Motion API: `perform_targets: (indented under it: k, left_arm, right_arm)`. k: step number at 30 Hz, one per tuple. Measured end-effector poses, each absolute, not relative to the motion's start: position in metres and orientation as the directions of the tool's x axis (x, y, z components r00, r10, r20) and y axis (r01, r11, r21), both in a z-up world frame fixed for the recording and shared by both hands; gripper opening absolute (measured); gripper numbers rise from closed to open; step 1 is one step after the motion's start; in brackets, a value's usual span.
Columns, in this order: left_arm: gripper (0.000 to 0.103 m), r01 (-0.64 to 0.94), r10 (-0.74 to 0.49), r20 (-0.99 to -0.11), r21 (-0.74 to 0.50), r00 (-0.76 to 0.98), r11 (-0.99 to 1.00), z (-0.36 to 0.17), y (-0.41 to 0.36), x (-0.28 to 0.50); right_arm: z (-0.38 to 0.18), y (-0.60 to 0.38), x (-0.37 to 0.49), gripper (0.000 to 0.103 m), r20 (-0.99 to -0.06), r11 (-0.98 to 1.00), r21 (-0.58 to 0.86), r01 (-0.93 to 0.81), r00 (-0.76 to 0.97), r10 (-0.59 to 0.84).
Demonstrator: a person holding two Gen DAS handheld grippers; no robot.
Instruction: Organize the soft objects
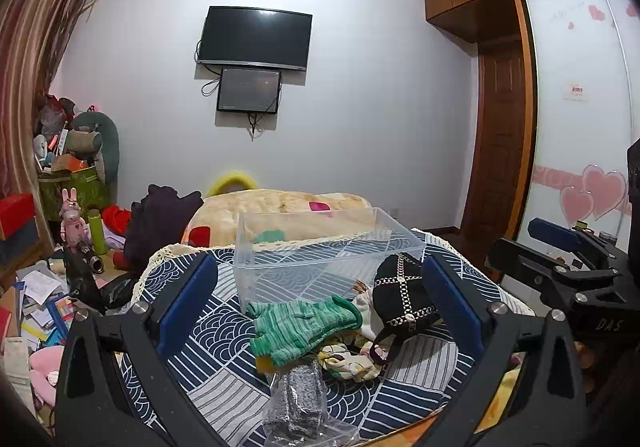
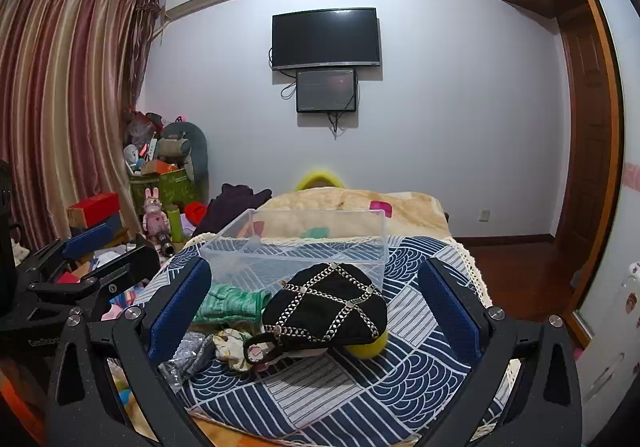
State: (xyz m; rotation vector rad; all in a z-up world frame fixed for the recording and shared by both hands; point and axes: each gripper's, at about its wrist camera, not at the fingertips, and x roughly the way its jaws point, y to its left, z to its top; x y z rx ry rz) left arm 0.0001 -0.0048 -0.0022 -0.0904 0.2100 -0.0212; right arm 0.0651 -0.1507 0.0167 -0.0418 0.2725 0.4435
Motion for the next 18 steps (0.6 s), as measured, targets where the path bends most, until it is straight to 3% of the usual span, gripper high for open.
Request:
perform_targets:
  k: [18]
  left_arm:
    - [0.103, 0.019, -0.037, -0.209, -0.086, 0.977, 0.996, -0.0028, -0.0068, -0.0024]
  right_arm:
    - [0.0165, -0.1461, 0.0636, 0.103, -0.273, 0.897, 0.03, -0.441, 0.86, 0.432]
